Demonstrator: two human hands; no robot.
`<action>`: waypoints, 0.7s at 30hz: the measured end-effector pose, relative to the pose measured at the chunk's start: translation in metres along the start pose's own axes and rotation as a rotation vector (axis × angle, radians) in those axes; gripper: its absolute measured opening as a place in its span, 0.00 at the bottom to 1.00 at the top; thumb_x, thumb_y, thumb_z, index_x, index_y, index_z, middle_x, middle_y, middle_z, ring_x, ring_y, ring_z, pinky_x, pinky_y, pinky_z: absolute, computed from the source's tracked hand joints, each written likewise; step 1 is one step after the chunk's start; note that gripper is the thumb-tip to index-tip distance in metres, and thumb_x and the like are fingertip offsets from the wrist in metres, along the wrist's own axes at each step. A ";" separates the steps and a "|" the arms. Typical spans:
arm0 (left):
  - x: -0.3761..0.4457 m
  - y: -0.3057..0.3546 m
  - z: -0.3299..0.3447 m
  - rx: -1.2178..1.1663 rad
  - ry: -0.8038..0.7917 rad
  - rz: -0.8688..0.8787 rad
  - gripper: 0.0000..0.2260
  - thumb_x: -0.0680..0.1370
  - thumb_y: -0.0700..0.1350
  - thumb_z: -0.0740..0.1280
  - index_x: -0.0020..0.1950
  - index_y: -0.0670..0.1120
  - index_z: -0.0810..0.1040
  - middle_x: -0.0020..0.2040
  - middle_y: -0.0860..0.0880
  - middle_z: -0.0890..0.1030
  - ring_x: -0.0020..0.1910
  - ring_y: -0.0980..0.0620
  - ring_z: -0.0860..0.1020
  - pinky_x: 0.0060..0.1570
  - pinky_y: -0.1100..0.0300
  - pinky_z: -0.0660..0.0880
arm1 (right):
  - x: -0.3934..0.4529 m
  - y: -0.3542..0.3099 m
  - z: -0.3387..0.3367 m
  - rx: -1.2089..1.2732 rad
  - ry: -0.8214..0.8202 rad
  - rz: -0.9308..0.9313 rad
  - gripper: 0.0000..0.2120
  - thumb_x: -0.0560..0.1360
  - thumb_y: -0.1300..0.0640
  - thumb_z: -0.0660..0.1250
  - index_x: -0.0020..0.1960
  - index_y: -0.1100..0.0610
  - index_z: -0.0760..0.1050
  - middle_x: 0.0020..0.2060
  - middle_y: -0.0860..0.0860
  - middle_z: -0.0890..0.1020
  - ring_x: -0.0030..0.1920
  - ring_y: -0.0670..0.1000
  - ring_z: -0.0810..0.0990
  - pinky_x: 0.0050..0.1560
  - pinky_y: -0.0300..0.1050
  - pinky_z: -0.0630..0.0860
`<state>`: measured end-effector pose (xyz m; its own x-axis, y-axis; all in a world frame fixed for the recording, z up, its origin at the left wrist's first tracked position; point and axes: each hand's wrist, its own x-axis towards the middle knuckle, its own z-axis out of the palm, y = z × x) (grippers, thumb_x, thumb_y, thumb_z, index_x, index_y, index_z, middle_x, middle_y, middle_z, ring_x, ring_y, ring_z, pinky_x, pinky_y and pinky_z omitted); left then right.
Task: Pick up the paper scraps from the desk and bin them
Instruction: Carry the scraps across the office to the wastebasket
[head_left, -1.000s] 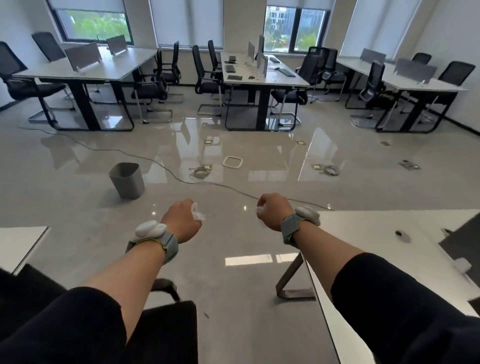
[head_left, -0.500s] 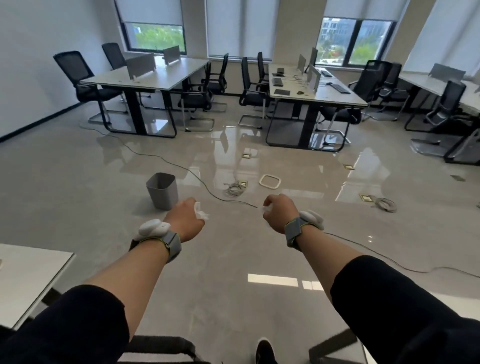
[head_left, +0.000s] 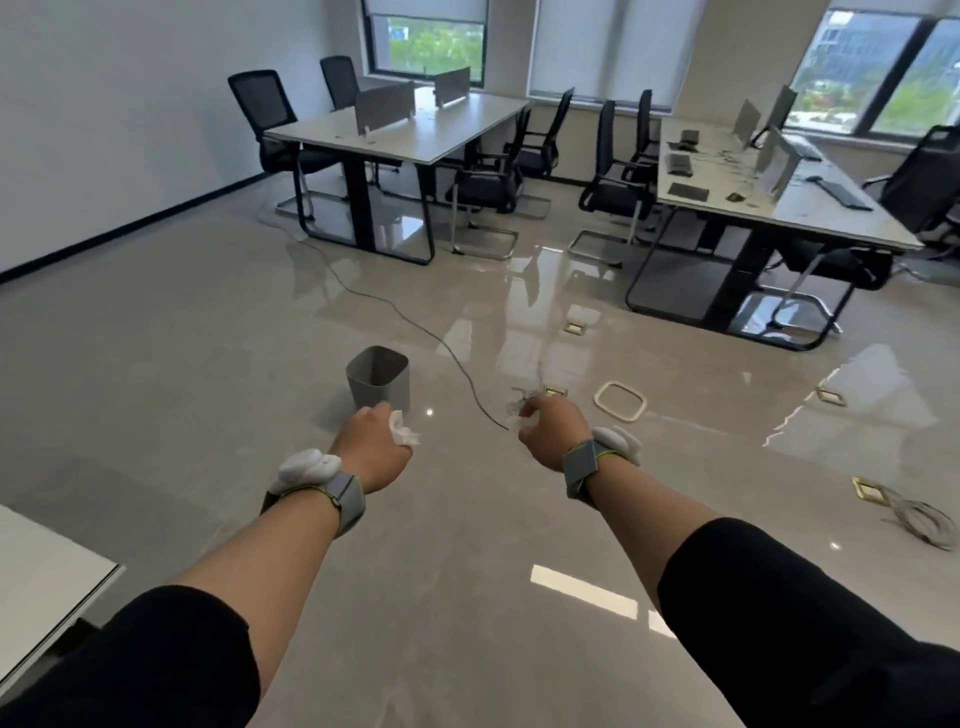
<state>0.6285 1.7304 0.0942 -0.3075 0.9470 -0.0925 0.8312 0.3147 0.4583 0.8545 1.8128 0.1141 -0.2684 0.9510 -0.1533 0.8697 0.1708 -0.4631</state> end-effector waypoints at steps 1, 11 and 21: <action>0.013 0.000 -0.003 -0.001 -0.006 -0.002 0.14 0.73 0.47 0.66 0.54 0.42 0.72 0.56 0.39 0.76 0.52 0.38 0.75 0.46 0.54 0.68 | 0.018 -0.006 -0.001 0.015 -0.004 -0.004 0.14 0.74 0.57 0.67 0.59 0.57 0.78 0.59 0.60 0.78 0.60 0.61 0.76 0.60 0.48 0.73; 0.170 -0.048 -0.046 -0.009 0.085 -0.118 0.09 0.73 0.45 0.67 0.50 0.45 0.72 0.54 0.39 0.76 0.53 0.38 0.74 0.48 0.53 0.70 | 0.195 -0.083 0.015 0.052 -0.073 -0.124 0.14 0.75 0.57 0.65 0.59 0.56 0.77 0.58 0.57 0.77 0.58 0.60 0.76 0.54 0.46 0.71; 0.390 -0.112 -0.096 -0.030 0.059 -0.149 0.14 0.73 0.48 0.67 0.54 0.42 0.71 0.56 0.39 0.74 0.54 0.37 0.74 0.52 0.51 0.71 | 0.414 -0.171 0.033 0.001 -0.125 -0.112 0.13 0.75 0.57 0.65 0.59 0.57 0.77 0.59 0.58 0.76 0.57 0.60 0.76 0.58 0.50 0.74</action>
<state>0.3708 2.0586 0.0919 -0.4542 0.8841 -0.1097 0.7604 0.4488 0.4695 0.5810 2.1693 0.1013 -0.4130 0.8866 -0.2084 0.8313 0.2735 -0.4839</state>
